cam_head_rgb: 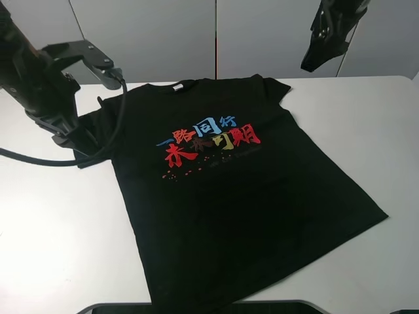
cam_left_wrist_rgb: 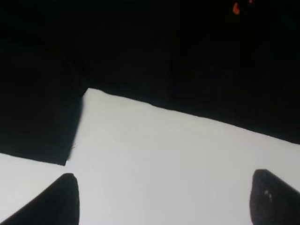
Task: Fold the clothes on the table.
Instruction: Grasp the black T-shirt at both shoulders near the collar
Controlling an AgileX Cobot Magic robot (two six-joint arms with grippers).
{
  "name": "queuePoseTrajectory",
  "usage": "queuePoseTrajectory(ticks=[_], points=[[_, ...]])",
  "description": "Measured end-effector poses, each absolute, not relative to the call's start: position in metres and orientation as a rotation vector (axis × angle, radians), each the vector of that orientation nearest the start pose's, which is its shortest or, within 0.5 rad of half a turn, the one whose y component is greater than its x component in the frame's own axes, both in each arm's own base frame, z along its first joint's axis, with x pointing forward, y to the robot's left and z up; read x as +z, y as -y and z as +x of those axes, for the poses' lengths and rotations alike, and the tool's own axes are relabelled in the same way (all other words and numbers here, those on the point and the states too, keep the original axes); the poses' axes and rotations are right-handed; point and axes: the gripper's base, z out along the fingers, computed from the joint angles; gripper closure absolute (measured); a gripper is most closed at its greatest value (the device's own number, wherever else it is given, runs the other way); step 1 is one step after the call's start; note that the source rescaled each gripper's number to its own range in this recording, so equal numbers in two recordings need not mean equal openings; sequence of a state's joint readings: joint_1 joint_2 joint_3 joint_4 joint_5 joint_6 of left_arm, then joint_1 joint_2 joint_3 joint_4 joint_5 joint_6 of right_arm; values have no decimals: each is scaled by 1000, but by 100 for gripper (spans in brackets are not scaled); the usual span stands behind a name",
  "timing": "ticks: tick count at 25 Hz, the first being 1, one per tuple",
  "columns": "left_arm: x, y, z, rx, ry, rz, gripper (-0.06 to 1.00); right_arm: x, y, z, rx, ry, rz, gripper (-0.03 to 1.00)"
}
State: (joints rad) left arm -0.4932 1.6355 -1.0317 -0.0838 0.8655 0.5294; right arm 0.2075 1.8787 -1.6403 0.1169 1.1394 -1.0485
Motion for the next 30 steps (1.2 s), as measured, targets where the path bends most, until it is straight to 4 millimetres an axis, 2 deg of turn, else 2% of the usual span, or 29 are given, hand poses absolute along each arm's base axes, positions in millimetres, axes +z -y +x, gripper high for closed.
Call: queuePoseTrajectory(ticks=[5, 11, 16, 21, 30], points=[[168, 157, 281, -86, -2678, 1414, -4, 240, -95, 401, 43, -2391, -1672, -3], [142, 174, 285, -40, -2654, 1526, -4, 214, -98, 408, 91, -2409, -1727, -3], [133, 194, 279, -7, -2563, 1630, -4, 212, -98, 408, 92, -2392, -1756, -3], [117, 194, 280, 32, -2587, 1662, -4, 212, -98, 408, 102, -2388, -1754, -3], [99, 195, 284, 46, -2592, 1683, -4, 212, -100, 408, 126, -2387, -1741, -3]])
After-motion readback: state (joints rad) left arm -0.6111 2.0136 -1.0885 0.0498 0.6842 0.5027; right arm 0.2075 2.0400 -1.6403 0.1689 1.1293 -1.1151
